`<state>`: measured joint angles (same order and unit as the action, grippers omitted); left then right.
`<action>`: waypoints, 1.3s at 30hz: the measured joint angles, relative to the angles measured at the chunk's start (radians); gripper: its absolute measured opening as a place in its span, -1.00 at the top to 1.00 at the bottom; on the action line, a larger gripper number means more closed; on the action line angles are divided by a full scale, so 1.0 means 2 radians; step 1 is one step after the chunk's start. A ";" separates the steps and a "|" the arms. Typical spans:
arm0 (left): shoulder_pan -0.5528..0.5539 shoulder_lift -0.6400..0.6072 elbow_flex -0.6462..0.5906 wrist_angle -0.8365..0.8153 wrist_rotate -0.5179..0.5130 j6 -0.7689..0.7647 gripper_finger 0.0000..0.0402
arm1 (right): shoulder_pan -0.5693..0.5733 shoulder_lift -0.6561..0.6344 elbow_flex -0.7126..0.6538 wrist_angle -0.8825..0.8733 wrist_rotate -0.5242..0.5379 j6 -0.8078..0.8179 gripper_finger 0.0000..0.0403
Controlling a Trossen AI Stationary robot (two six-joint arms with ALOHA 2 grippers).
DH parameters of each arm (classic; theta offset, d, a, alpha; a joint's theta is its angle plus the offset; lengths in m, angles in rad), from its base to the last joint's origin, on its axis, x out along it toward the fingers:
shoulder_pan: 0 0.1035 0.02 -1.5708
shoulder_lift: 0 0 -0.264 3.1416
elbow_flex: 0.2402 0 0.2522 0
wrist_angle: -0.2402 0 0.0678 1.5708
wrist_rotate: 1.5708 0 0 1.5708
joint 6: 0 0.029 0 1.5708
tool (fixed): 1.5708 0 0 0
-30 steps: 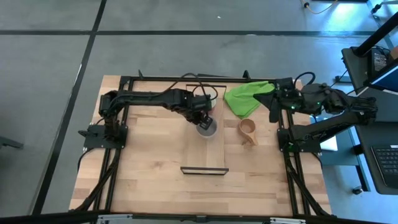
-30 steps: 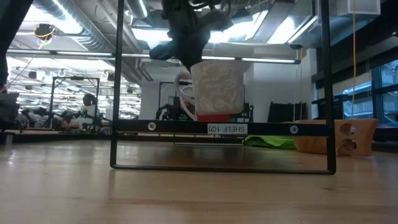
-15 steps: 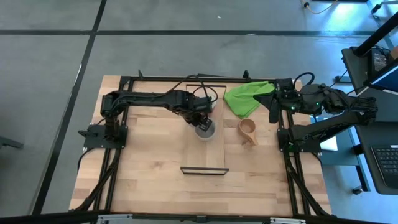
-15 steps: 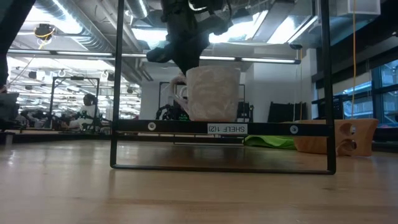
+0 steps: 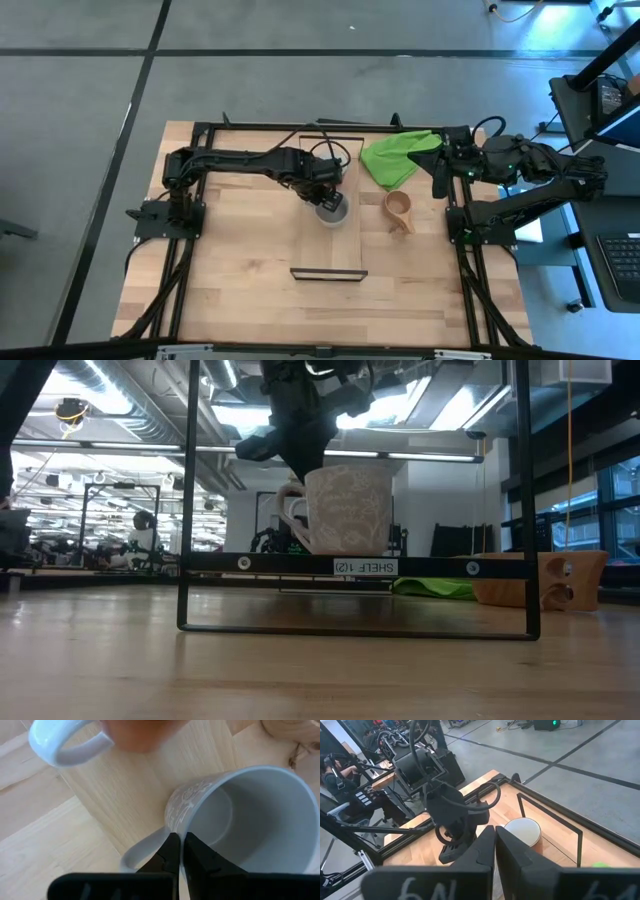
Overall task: Stack small to large cups/mugs on shelf
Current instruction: Put the gray mug on the shelf
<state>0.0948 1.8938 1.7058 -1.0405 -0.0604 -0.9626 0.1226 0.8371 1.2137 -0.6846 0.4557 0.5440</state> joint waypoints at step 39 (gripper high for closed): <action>-0.009 -0.001 -0.001 -0.009 -0.009 -0.029 0.83 | 0.000 0.000 0.000 -0.001 0.004 -0.002 0.92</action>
<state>0.0763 1.8923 1.7046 -1.0585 -0.0789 -1.0210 0.1226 0.8371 1.2137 -0.6865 0.4637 0.5404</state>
